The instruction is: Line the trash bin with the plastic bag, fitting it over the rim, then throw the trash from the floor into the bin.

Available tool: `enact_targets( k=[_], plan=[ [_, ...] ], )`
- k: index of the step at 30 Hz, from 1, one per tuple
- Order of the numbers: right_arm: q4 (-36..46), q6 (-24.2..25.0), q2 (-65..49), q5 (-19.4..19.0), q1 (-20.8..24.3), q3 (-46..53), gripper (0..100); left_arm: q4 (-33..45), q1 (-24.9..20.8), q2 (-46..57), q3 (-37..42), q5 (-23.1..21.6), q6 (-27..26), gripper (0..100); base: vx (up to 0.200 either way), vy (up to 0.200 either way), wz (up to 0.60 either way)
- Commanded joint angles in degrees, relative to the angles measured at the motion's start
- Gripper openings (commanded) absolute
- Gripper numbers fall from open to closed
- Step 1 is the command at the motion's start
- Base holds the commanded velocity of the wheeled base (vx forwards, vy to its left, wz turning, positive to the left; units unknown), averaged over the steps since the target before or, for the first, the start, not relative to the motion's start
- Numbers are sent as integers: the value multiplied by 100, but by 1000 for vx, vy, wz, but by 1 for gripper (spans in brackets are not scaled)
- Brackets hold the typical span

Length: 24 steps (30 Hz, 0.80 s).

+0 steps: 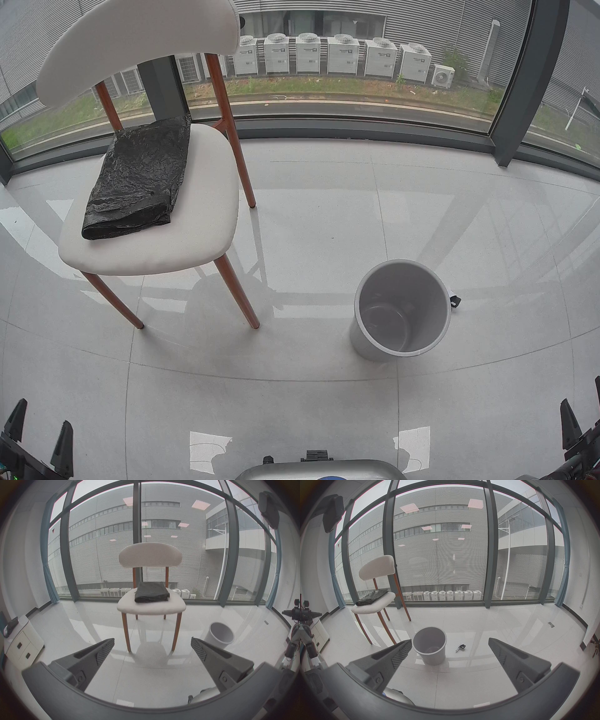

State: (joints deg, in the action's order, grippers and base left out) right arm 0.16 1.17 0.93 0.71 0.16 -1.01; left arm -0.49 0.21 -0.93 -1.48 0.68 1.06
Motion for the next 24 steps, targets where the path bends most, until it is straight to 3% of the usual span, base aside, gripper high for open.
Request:
enact_targets(
  k=[1,4,8,10,13,21,22,24],
  plan=[
    [2,6,-66,0,2,101,100,-250,-583,-698,-1136,37,254,100,0,0,0],
    [2,-3,-66,-9,2,101,100,49,-1014,-980,-1461,178,738,100,0,0,0],
    [2,6,-66,-27,11,101,100,699,-1058,-1656,-1892,433,2188,100,0,0,0],
    [2,6,-66,-27,11,101,100,761,-1058,-2069,-2085,441,3243,100,0,0,0],
    [2,6,-66,-36,11,101,100,761,-1058,-2526,-2226,459,4341,100,0,0,0],
    [2,6,-66,-36,11,101,100,585,-961,-3704,-2480,573,5589,100,0,0,0],
    [2,6,-66,-36,11,101,100,365,-759,-4135,-2586,556,5958,100,0,0,0],
    [2,6,-66,-36,19,101,100,119,-574,-4618,-2656,565,6169,100,0,0,0]
  ],
)
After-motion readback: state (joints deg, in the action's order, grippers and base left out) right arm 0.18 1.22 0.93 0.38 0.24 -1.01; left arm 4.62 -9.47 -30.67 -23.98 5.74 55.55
